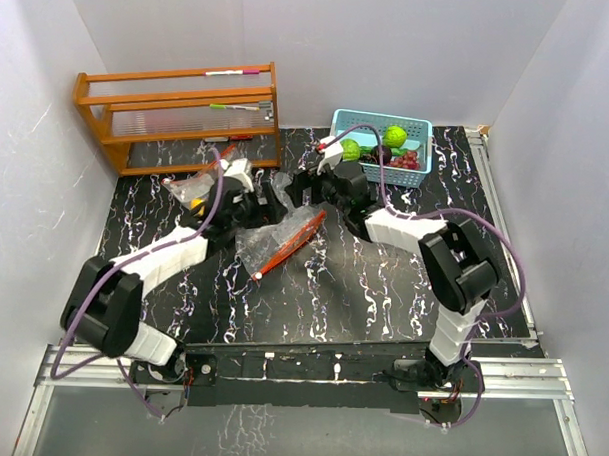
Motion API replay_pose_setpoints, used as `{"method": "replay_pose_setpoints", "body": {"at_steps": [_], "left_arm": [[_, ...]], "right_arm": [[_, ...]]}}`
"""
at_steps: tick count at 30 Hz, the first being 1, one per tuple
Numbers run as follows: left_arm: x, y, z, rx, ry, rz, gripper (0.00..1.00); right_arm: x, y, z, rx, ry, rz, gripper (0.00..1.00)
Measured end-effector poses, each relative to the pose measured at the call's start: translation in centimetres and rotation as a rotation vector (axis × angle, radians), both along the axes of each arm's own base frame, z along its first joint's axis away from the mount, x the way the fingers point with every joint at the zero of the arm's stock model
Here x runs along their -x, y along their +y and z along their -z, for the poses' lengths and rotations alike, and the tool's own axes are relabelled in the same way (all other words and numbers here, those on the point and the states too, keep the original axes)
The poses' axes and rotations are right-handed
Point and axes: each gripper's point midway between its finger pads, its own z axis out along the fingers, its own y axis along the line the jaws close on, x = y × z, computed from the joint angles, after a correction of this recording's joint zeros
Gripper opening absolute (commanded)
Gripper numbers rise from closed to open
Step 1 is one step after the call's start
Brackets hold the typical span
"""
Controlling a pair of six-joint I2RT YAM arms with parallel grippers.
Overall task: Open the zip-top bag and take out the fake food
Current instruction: Move the zipper food storage bag to the center of the board.
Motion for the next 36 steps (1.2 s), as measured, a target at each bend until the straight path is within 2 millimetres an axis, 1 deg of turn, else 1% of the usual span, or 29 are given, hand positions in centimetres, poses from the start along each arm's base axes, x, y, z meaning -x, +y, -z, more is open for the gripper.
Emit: {"method": "replay_pose_setpoints", "body": {"at_steps": [1,2,5,8,10,12,14,16,19,20,21,23,24,26,28,29,30,32,33,34,36], "left_arm": [[0.1,0.9,-0.2,0.005,-0.005,-0.030,0.84],[0.4,2.3,-0.4,0.008,-0.012,-0.078,0.84],[0.6,5.0,-0.9,0.010,-0.032,-0.172,0.85],[0.9,6.9,-1.3,0.013,-0.044,-0.238,0.86],[0.7,7.6,-1.4,0.021,-0.039,-0.266,0.86],[0.5,8.2,-1.1,0.028,-0.027,-0.287,0.86],[0.5,8.7,-0.7,0.034,-0.013,-0.303,0.86],[0.4,8.9,-0.5,0.039,-0.004,-0.311,0.87],[0.3,9.1,0.0,0.042,0.013,-0.312,0.87],[0.3,9.1,0.1,0.043,0.019,-0.310,0.87],[0.3,9.0,0.3,0.045,0.023,-0.306,0.87],[0.2,8.7,0.8,0.047,0.039,-0.294,0.87],[0.2,8.6,1.1,0.046,0.046,-0.290,0.87],[0.2,8.5,1.6,0.047,0.062,-0.279,0.87],[0.3,8.3,2.0,0.048,0.073,-0.271,0.87],[0.3,8.2,2.0,0.048,0.075,-0.269,0.87],[0.3,8.2,2.1,0.048,0.076,-0.268,0.87],[0.3,8.2,2.0,0.046,0.076,-0.267,0.87],[0.2,8.2,1.9,0.046,0.075,-0.267,0.87],[0.2,8.2,1.8,0.048,0.072,-0.266,0.86],[0.1,8.1,1.6,0.052,0.067,-0.263,0.86]], "right_arm": [[0.0,0.5,0.6,-0.019,0.014,-0.023,0.98],[0.1,1.0,1.4,-0.032,0.033,-0.042,0.98],[0.5,2.0,4.1,-0.051,0.097,-0.085,0.98],[1.3,2.9,6.7,-0.064,0.167,-0.130,0.97],[1.5,3.5,7.7,-0.076,0.200,-0.154,0.91],[1.5,4.0,8.3,-0.084,0.221,-0.170,0.78],[1.5,4.4,8.6,-0.095,0.235,-0.185,0.54],[1.6,4.6,8.7,-0.099,0.243,-0.197,0.37],[1.8,4.7,8.5,-0.105,0.245,-0.211,0.14],[1.8,4.7,8.3,-0.104,0.241,-0.211,0.10],[1.8,4.6,8.0,-0.101,0.237,-0.207,0.08],[2.0,3.9,7.0,-0.091,0.228,-0.185,0.07],[2.0,3.5,6.4,-0.083,0.217,-0.166,0.07],[1.9,2.0,4.1,-0.071,0.174,-0.106,0.07],[1.7,0.1,1.1,-0.069,0.114,-0.038,0.07],[1.6,-1.4,-0.9,-0.073,0.075,0.015,0.07],[1.4,-2.6,-2.2,-0.075,0.048,0.056,0.07],[1.0,-6.2,-5.2,-0.080,-0.017,0.187,0.08],[0.8,-7.9,-6.3,-0.079,-0.041,0.253,0.08],[0.6,-10.2,-7.3,-0.073,-0.057,0.340,0.08],[0.2,-14.2,-8.3,-0.063,-0.072,0.490,0.08]]}}
